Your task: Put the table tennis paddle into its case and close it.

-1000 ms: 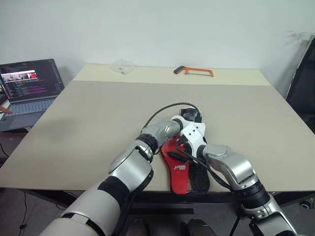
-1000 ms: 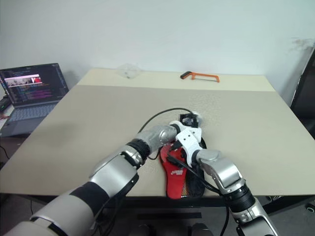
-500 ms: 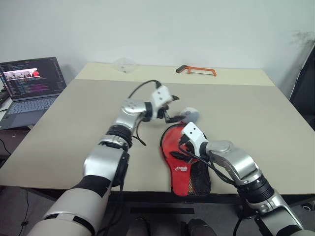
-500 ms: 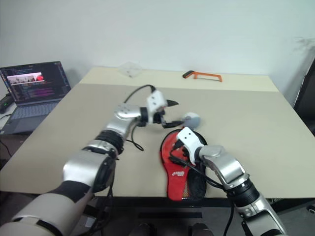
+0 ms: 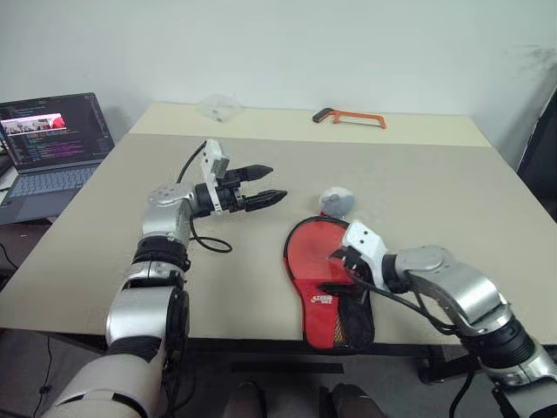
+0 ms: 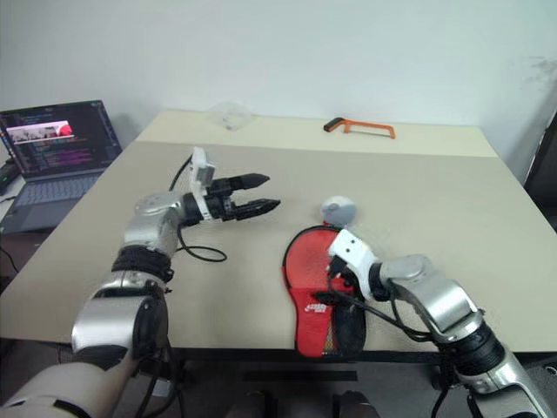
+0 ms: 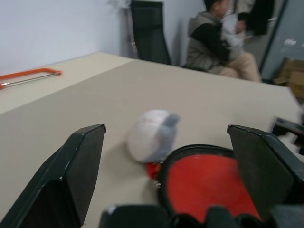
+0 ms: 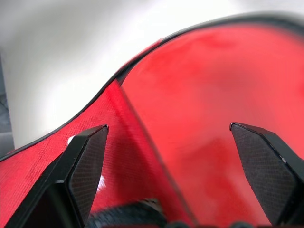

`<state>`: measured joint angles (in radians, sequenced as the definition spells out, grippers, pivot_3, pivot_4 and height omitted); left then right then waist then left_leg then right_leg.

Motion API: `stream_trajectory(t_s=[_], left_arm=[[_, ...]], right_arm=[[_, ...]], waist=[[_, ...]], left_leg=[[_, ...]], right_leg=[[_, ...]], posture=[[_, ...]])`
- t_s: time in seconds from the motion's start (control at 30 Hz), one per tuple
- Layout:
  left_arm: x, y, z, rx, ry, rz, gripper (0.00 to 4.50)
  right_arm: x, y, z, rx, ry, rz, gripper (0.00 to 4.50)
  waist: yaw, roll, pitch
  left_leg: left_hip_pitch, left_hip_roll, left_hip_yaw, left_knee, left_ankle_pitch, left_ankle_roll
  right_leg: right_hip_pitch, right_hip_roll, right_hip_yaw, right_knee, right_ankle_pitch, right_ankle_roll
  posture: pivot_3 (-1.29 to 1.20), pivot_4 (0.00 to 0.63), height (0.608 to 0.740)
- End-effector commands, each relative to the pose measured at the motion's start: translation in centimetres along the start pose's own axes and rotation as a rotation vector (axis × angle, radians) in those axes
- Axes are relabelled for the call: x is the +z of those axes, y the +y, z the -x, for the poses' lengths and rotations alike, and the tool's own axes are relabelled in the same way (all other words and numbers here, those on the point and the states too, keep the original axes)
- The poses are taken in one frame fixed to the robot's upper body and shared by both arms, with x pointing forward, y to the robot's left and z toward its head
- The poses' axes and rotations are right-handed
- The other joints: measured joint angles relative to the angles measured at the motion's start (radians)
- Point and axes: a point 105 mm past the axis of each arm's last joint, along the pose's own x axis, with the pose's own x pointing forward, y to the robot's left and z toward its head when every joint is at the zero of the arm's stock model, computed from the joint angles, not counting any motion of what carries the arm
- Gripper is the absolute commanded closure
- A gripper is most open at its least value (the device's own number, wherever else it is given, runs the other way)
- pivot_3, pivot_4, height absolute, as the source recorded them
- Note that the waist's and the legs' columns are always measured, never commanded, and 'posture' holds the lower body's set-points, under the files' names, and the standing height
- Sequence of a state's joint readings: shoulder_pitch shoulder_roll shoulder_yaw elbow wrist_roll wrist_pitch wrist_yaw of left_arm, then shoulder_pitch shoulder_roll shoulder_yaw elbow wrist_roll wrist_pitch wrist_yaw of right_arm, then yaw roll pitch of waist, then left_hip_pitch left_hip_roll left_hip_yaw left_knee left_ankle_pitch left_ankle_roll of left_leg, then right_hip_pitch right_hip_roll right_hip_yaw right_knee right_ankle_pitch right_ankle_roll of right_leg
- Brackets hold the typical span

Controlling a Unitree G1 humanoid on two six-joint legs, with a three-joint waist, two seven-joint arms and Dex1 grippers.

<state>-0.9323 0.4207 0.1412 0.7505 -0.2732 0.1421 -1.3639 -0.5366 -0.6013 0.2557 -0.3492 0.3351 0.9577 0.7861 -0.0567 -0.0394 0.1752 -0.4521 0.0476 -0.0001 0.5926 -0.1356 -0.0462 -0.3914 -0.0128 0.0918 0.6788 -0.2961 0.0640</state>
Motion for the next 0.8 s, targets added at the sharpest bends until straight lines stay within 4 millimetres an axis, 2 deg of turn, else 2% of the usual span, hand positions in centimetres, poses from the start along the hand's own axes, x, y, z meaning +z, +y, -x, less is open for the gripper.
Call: stream_trajectory(t_s=[0.03,0.1,0.2,0.27,0.33,0.4,0.5,0.6,0.67,0.8], left_arm=[[0.7,-2.9,-1.0,-0.098,-0.001,-0.021,0.03],[-0.6,-4.0,-1.6,-0.075,0.032,-0.016,0.03],[-2.5,-4.1,-2.9,0.042,0.06,-0.027,0.03],[-4.0,-3.9,-3.8,0.132,0.065,-0.017,0.03],[-5.7,-4.6,-4.8,0.156,0.088,-0.009,0.03],[-6.7,-5.2,-5.7,0.176,0.086,0.016,0.03],[-8.1,-5.1,-6.5,0.219,0.113,0.028,0.03],[-9.6,-4.3,-6.9,0.287,0.168,0.049,0.03],[-9.9,-4.5,-7.6,0.279,0.177,0.061,0.03],[-10.0,-5.1,-8.1,0.243,0.185,0.08,0.03]], right_arm=[[4.8,-2.4,3.3,-0.079,-0.169,0.068,0.0],[6.5,-4.4,4.8,-0.153,-0.235,0.059,0.0],[8.0,-7.7,5.7,-0.294,-0.306,0.016,0.0],[8.2,-10.5,5.4,-0.409,-0.309,-0.027,0.0],[7.8,-12.8,4.5,-0.5,-0.301,-0.082,0.0],[7.4,-14.3,3.2,-0.544,-0.296,-0.139,0.0],[6.9,-15.6,1.5,-0.562,-0.306,-0.218,0.0],[5.7,-16.3,-0.4,-0.577,-0.265,-0.266,0.0],[5.1,-16.3,-1.4,-0.561,-0.247,-0.314,0.0],[5.5,-15.4,-2.7,-0.471,-0.271,-0.402,0.0]], waist=[[0.0,0.001,0.001],[0.0,0.001,0.001],[0.002,0.001,0.001],[0.003,0.001,0.001],[0.0,0.001,0.001],[0.0,0.001,0.001],[0.001,0.001,0.001],[0.001,0.002,0.002],[0.001,0.002,0.002],[0.001,0.002,0.002]], left_leg=[[0.0,0.0,0.0,0.0,0.0,0.0],[0.0,0.0,0.0,0.0,0.0,0.0],[0.001,0.0,0.0,0.001,0.0,0.0],[0.002,0.0,0.0,0.001,0.0,0.0],[0.002,0.0,0.001,0.002,0.0,0.0],[0.002,-0.001,0.003,0.002,0.0,0.001],[0.001,-0.001,0.003,0.002,0.0,0.001],[0.001,-0.001,0.003,0.001,0.0,0.001],[0.001,-0.001,0.003,0.001,0.0,0.001],[0.001,-0.002,0.002,0.001,0.0,0.0]], right_leg=[[0.0,0.0,0.0,0.0,0.0,-0.001],[0.0,0.0,0.0,0.0,0.001,-0.001],[0.001,0.0,0.0,0.001,0.001,-0.001],[0.002,0.0,0.001,0.001,0.001,-0.001],[0.002,0.0,0.002,0.0,0.002,0.0],[0.001,0.0,0.004,0.0,0.003,0.001],[0.0,0.0,0.004,0.0,0.003,0.001],[0.0,0.0,0.004,0.001,0.003,0.001],[0.0,0.0,0.004,0.001,0.003,0.001],[0.001,-0.001,0.003,0.001,0.003,0.001]], posture=[[0.0,0.15,0.74],[0.0,0.15,0.74],[0.0,0.15,0.74],[0.0,0.15,0.74],[0.0,0.15,0.74],[0.0,0.15,0.74],[0.0,0.15,0.74],[0.0,0.15,0.74],[0.0,0.15,0.74],[0.0,0.15,0.74]])
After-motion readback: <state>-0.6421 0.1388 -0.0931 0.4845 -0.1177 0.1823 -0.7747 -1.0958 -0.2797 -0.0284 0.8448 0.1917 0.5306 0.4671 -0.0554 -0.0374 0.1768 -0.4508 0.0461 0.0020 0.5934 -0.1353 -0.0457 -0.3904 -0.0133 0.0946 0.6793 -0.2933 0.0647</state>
